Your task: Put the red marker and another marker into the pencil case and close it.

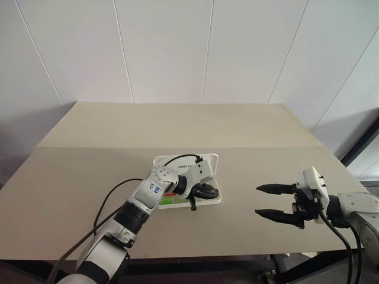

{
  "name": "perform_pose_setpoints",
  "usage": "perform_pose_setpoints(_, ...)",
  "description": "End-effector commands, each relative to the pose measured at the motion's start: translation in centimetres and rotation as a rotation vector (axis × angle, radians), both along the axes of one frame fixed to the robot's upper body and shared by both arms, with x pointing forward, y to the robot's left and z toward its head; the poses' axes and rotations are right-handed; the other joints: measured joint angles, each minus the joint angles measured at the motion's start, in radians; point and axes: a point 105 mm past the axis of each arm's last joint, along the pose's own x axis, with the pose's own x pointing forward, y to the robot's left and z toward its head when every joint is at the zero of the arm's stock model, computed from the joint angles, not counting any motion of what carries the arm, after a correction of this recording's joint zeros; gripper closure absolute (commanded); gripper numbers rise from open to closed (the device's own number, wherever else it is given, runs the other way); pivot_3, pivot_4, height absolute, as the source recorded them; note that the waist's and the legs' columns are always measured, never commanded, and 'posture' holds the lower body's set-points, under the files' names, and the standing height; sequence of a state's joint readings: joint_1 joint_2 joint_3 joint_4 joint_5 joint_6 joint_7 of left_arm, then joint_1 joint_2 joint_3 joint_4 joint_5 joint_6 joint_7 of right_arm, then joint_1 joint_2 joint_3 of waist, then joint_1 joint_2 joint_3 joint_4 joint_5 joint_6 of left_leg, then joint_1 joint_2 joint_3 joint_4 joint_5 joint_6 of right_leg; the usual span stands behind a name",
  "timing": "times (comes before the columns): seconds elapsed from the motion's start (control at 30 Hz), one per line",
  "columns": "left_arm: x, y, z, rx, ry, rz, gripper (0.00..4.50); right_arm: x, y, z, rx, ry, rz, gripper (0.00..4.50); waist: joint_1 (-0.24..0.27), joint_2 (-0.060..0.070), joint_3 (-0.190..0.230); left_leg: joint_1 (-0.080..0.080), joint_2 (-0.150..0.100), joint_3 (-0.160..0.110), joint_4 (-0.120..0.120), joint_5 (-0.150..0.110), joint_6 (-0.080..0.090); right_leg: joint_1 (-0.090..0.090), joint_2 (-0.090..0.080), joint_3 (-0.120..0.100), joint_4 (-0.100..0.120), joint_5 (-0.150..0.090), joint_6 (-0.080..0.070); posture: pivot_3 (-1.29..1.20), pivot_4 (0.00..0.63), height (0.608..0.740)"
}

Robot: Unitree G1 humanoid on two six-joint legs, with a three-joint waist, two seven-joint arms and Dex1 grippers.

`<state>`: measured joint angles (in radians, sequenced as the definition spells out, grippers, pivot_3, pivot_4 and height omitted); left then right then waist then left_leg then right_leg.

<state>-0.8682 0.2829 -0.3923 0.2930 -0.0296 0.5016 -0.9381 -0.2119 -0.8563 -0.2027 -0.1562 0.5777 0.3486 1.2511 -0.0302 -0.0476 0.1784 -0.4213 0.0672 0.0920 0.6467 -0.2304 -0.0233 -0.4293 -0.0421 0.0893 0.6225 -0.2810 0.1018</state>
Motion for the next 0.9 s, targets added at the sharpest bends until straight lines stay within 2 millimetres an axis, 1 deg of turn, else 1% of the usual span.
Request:
perform_pose_setpoints(0.03, 0.4, -0.2, 0.2, 0.003, -0.04, 0.008, 4.11, -0.1, 0.1, 1.5, 0.003, -0.068, 0.002, 0.0, 0.0, 0.0, 0.0, 0.0, 0.0, 0.0, 0.0, 0.0, 0.0, 0.0, 0.0, 0.0, 0.0, 0.0, 0.0, 0.0, 0.15, 0.74)
perform_pose_setpoints(0.1, 0.6, -0.2, 0.2, 0.001, -0.04, 0.019, 4.11, 0.0, 0.2, 1.6, 0.007, -0.072, 0.0, 0.0, 0.0, 0.0, 0.0, 0.0, 0.0, 0.0, 0.0, 0.0, 0.0, 0.0, 0.0, 0.0, 0.0, 0.0, 0.0, 0.0, 0.15, 0.74)
perform_pose_setpoints(0.17, 0.9, -0.1, 0.1, 0.001, -0.043, 0.029, 3.36, 0.0, 0.2, 1.7, 0.008, -0.074, -0.001, 0.0, 0.0, 0.0, 0.0, 0.0, 0.0, 0.0, 0.0, 0.0, 0.0, 0.0, 0.0, 0.0, 0.0, 0.0, 0.0, 0.0, 0.15, 0.74)
perform_pose_setpoints(0.27, 1.2, -0.1, 0.1, -0.003, -0.047, 0.037, 2.5, 0.1, 0.2, 1.6, 0.008, -0.074, -0.005, 0.0, 0.001, 0.0, 0.0, 0.0, 0.0, 0.0, 0.0, 0.0, 0.0, 0.0, 0.0, 0.0, 0.0, 0.0, 0.0, 0.0, 0.15, 0.74)
perform_pose_setpoints(0.43, 1.0, -0.3, 0.4, -0.021, -0.046, 0.022, 0.92, 0.2, 0.2, 1.7, 0.009, -0.077, -0.01, 0.0, 0.001, 0.0, 0.0, 0.0, 0.0, 0.0, 0.0, 0.0, 0.0, 0.0, 0.0, 0.0, 0.0, 0.0, 0.0, 0.0, 0.15, 0.74)
perform_pose_setpoints(0.53, 0.7, -0.3, 0.5, -0.021, -0.047, 0.009, 0.07, 0.2, 0.3, 1.7, 0.01, -0.078, -0.011, 0.0, 0.0, 0.0, 0.0, 0.0, 0.0, 0.0, 0.0, 0.0, 0.0, 0.0, 0.0, 0.0, 0.0, 0.0, 0.0, 0.0, 0.15, 0.74)
perform_pose_setpoints(0.6, 0.5, -0.3, 0.9, -0.027, -0.051, -0.002, 0.07, 0.3, 0.3, 1.7, 0.009, -0.079, -0.012, 0.0, 0.0, 0.0, 0.0, 0.0, 0.0, 0.0, 0.0, 0.0, 0.0, 0.0, 0.0, 0.0, 0.0, 0.0, 0.0, 0.0, 0.15, 0.74)
perform_pose_setpoints(0.67, 0.3, -0.2, 2.0, -0.048, -0.078, -0.011, 0.07, 0.2, 0.3, 1.8, 0.009, -0.08, -0.012, 0.0, 0.0, 0.0, 0.0, 0.0, 0.0, 0.0, 0.0, 0.0, 0.0, 0.0, 0.0, 0.0, 0.0, 0.0, 0.0, 0.0, 0.15, 0.74)
perform_pose_setpoints(0.73, -0.2, 0.0, 3.6, -0.085, -0.114, -0.029, 0.07, 0.2, 0.2, 1.9, 0.008, -0.081, -0.013, 0.0, -0.001, 0.001, 0.0, 0.0, 0.0, 0.0, 0.0, 0.0, 0.0, 0.0, 0.0, 0.0, 0.0, 0.0, 0.0, 0.0, 0.15, 0.74)
perform_pose_setpoints(0.9, -2.3, 1.6, 6.4, -0.166, -0.126, -0.096, 0.07, 0.1, 0.2, 1.9, 0.001, -0.074, -0.008, 0.0, -0.002, 0.002, 0.001, 0.0, 0.0, 0.0, -0.001, 0.0, 0.0, 0.0, 0.0, 0.0, 0.0, 0.0, 0.0, 0.0, 0.15, 0.74)
